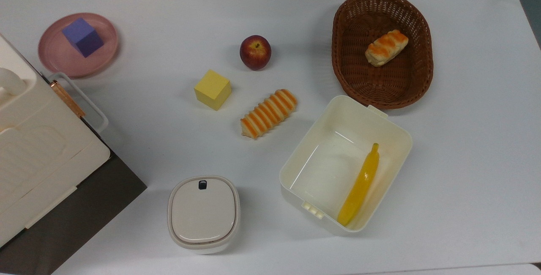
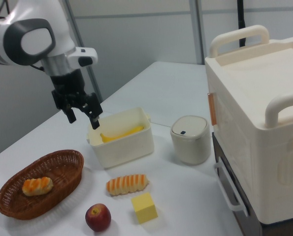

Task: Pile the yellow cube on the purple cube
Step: 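Move the open gripper over toward the yellow cube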

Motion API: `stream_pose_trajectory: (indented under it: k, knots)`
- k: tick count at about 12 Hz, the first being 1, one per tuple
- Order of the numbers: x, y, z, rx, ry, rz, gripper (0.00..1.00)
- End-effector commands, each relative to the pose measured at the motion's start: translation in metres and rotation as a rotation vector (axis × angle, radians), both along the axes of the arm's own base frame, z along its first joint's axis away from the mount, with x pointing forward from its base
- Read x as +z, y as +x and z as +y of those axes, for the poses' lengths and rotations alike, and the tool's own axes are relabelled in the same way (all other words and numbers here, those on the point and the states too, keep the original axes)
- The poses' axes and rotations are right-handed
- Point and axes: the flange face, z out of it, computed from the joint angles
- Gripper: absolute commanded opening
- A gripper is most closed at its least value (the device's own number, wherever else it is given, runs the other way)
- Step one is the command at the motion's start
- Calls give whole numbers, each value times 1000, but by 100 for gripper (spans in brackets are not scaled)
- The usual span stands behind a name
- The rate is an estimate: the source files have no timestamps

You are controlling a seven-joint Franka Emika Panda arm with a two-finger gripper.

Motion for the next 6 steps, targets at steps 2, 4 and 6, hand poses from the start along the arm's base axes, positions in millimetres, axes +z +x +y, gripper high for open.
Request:
stream_pose_trajectory:
  k: [2, 4, 6]
  knots:
    - [-9, 6, -11, -27, -18, 5, 100]
    - [-9, 6, -10, -10, -18, 5, 100]
    - [-12, 8, -13, 24, -18, 10, 100]
